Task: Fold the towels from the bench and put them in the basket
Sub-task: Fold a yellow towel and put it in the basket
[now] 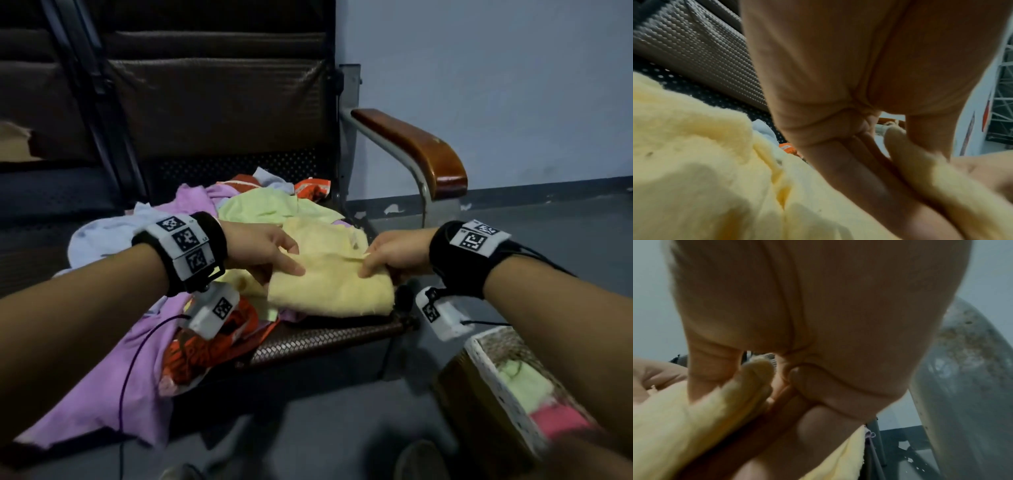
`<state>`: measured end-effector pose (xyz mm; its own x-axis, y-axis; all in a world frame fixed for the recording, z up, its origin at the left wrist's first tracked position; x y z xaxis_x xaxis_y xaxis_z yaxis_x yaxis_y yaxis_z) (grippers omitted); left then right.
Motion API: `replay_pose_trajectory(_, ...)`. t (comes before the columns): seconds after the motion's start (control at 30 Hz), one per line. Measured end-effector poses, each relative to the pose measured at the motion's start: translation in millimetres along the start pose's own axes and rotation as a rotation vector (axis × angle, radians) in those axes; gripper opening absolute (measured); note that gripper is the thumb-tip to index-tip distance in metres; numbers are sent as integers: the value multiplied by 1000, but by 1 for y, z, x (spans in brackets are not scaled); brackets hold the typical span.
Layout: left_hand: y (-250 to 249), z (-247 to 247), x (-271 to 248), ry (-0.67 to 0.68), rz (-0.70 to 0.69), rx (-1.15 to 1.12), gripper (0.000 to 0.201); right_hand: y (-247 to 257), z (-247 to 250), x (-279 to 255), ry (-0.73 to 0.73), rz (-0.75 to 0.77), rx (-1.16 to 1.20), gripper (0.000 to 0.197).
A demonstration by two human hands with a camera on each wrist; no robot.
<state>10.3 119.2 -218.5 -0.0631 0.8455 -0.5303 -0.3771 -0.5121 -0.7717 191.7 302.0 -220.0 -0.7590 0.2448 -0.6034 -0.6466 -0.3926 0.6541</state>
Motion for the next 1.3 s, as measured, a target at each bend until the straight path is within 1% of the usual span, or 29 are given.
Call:
replay_pose_trajectory(0.03, 0, 4, 3, -33, -4, -17, 10, 0, 0, 4, -10, -17, 13, 12)
replay_pose_trajectory(0.07, 1, 8, 8, -95, -8, -42, 9, 0, 2, 9, -50, -25, 27, 13)
replay_pose_trajectory(0.1, 2, 13, 14, -179, -9, -69, 7, 0, 4, 17, -124, -23, 46, 17)
replay_pose_trajectory(0.13, 5, 17, 22, -279, -8, -86, 7, 1, 8, 25, -219, -11, 56, 20)
replay_pose_trajectory(0.2, 8, 25, 42, -504, -11, -73, 8, 3, 15, 41, -409, 9, 2, 22)
replay_pose_trajectory(0.27, 10, 31, 60, -687, -7, -20, 12, 7, 20, 55, -518, -1, -31, 22)
replay_pose_trajectory(0.3, 11, 34, 68, -746, 1, 6, 16, 9, 22, 62, -553, -5, -22, 22)
replay_pose_trajectory(0.37, 13, 39, 82, -819, 1, 22, 22, 12, 24, 74, -614, -10, -29, 22)
replay_pose_trajectory(0.43, 15, 42, 92, -861, -7, -27, 16, 15, 25, 86, -665, -2, -36, 24)
replay_pose_trajectory(0.47, 16, 43, 96, -873, 2, -47, 13, 15, 25, 90, -683, 3, -18, 25)
replay_pose_trajectory(0.53, 20, 46, 100, -869, 57, -65, 17, 14, 24, 97, -720, 18, 20, 28)
replay_pose_trajectory(0.6, 21, 50, 100, -894, 103, -36, 22, 14, 22, 96, -751, 60, -38, 25)
replay_pose_trajectory(0.63, 21, 50, 98, -933, 95, -12, 21, 13, 20, 93, -744, 93, -88, 20)
replay_pose_trajectory(0.67, 20, 47, 96, -951, 56, -6, 19, 13, 18, 89, -709, 130, -136, 20)
replay_pose_trajectory(0.7, 19, 43, 92, -912, -11, -31, 15, 12, 16, 85, -642, 172, -173, 20)
replay_pose_trajectory(0.73, 18, 36, 89, -812, -76, -69, 13, 12, 13, 80, -544, 203, -209, 19)
replay_pose_trajectory(0.77, 19, 28, 85, -678, -119, -82, 12, 10, 10, 76, -433, 216, -269, 19)
replay_pose_trajectory(0.8, 22, 20, 80, -550, -131, -14, 15, 6, 5, 73, -332, 206, -358, 27)
replay_pose_trajectory(0.83, 27, 14, 76, -455, -117, 124, 26, 2, 1, 71, -259, 182, -464, 44)
replay_pose_trajectory(0.87, 34, 8, 73, -408, -93, 278, 43, -3, -3, 70, -209, 157, -565, 64)
replay_pose_trajectory(0.9, 39, 3, 69, -409, -64, 418, 59, -6, -7, 68, -177, 138, -638, 83)
replay_pose_trajectory(0.93, 45, -1, 66, -434, -41, 513, 71, -9, -10, 67, -155, 124, -686, 95)
replay_pose_trajectory(0.97, 49, -3, 64, -461, -31, 551, 77, -11, -13, 67, -148, 115, -727, 99)
replay_pose_trajectory(1.0, 50, -5, 62, -482, -25, 562, 76, -11, -15, 65, -162, 111, -765, 97)
replay_pose_trajectory(1.03, 50, -6, 61, -495, -26, 567, 69, -10, -16, 65, -189, 114, -792, 87)
replay_pose_trajectory(1.13, 43, -1, 59, -562, -72, 539, 30, -3, -11, 58, -299, 170, -745, 29)
replay_pose_trajectory(1.17, 39, 1, 56, -598, -95, 513, 22, -2, -8, 54, -326, 184, -709, 20)
replay_pose_trajectory(1.23, 36, 3, 50, -649, -149, 437, 21, 0, 1, 46, -362, 202, -637, 16)
replay_pose_trajectory(1.3, 35, 3, 46, -675, -203, 334, 22, 0, 9, 36, -403, 223, -571, 20)
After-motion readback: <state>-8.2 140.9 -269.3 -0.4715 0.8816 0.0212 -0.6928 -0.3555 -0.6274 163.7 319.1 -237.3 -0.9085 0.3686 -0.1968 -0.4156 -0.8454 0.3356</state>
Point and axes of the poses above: each hand's wrist, its own x-axis towards the middle knuckle, its own z-axis out of the back of the hand, y = z × x, the point moved 1 cm from there along x, towards the middle knuckle, and after that the axes turned 5 degrees about y, right-handed, at the moved point
